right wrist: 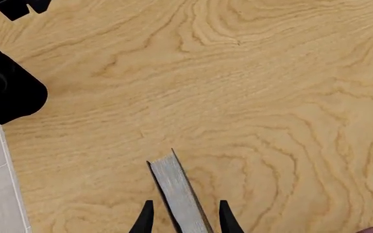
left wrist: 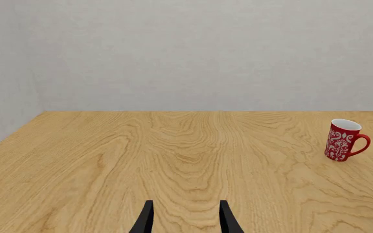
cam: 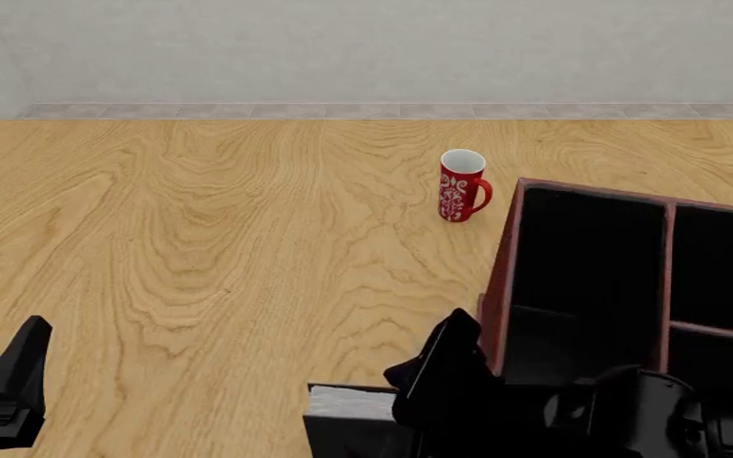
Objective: Pick up the book and place it in the left compartment of the caddy.
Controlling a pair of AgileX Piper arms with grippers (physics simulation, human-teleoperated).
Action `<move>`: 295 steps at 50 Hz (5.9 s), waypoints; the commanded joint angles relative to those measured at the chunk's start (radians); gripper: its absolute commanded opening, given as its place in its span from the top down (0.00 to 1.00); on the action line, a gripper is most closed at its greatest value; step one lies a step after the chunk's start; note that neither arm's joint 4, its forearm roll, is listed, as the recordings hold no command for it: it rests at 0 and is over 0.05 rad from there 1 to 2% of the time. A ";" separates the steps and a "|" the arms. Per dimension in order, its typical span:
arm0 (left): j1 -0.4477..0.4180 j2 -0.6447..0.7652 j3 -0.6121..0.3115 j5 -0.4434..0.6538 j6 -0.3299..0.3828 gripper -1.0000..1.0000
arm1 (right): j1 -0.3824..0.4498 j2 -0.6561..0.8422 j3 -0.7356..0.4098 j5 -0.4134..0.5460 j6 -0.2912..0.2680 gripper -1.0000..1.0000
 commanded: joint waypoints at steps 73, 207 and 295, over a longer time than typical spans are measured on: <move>0.000 0.000 0.000 0.000 0.000 0.00 | -0.199 -0.192 -0.261 0.268 -0.031 1.00; 0.000 0.000 0.000 0.000 0.000 0.00 | -0.716 -0.560 -0.729 1.029 -0.100 1.00; 0.000 0.000 0.000 0.000 0.000 0.00 | -0.757 -0.485 -0.519 0.896 -0.090 1.00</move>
